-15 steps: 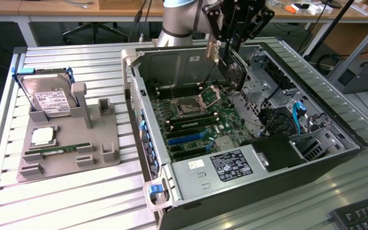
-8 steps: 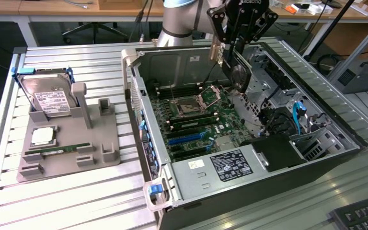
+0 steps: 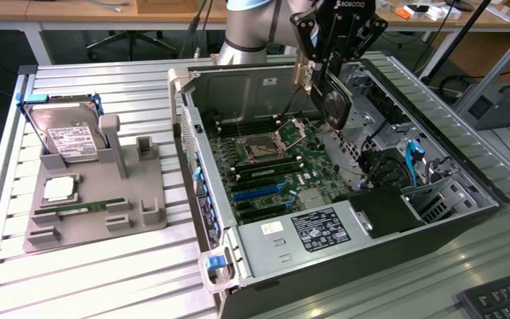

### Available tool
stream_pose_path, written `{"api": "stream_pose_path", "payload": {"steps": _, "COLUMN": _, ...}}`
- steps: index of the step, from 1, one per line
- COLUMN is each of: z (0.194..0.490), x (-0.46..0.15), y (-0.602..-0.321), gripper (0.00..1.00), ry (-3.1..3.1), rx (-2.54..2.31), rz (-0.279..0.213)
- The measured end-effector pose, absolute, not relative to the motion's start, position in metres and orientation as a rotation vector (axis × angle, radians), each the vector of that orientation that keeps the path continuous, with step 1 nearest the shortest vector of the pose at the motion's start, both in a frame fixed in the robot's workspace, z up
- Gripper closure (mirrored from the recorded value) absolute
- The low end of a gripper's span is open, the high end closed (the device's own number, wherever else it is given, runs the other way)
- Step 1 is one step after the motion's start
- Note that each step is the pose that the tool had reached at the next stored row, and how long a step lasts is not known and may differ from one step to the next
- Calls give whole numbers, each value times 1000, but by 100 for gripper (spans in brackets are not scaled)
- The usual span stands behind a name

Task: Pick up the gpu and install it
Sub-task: 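Pick up the gpu and move the gpu toward the slot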

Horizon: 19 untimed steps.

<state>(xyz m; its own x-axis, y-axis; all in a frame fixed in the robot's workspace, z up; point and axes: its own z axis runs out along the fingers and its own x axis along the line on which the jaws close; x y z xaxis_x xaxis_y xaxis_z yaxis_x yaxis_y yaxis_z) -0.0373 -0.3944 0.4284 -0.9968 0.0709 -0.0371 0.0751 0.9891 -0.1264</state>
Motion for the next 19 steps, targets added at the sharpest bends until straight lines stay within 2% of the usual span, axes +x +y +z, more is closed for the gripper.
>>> {"api": "stream_pose_path", "payload": {"steps": 19, "z": 423, "x": -23, "y": -394, "gripper": 73, "ry": 3099, "rx": 113, "rz": -221}}
